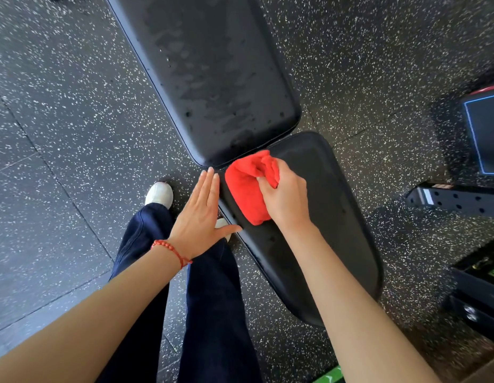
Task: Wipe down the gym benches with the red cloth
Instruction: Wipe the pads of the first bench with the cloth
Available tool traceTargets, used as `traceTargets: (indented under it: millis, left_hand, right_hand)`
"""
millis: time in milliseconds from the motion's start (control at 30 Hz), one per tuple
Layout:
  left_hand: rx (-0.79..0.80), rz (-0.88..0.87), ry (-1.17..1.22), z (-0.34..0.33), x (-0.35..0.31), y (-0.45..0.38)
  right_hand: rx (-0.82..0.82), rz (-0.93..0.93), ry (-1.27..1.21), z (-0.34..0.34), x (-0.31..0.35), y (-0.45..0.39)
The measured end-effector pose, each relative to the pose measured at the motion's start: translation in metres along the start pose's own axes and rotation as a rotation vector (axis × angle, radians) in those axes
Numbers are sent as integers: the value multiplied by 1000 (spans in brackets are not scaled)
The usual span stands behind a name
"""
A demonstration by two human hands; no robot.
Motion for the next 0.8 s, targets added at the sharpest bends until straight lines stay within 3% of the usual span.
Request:
traceTargets:
  millis: [267, 533, 800]
  left_hand:
    - [22, -68, -61, 24, 18, -8]
    - [-5, -210, -190, 67, 66, -62]
    - [79, -472, -411, 135, 115, -161]
  right_hand:
    - [-23, -140, -134, 8, -5, 22]
    - [-468, -595, -685, -25, 17, 9]
    - [-667, -658, -818, -58, 68, -74]
Point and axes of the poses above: each hand's wrist, its own y-axis away from the middle knuckle, its own z-axis out of the back of the hand, x = y × z, the point moved 2 cm from there along -y, towards the middle knuckle
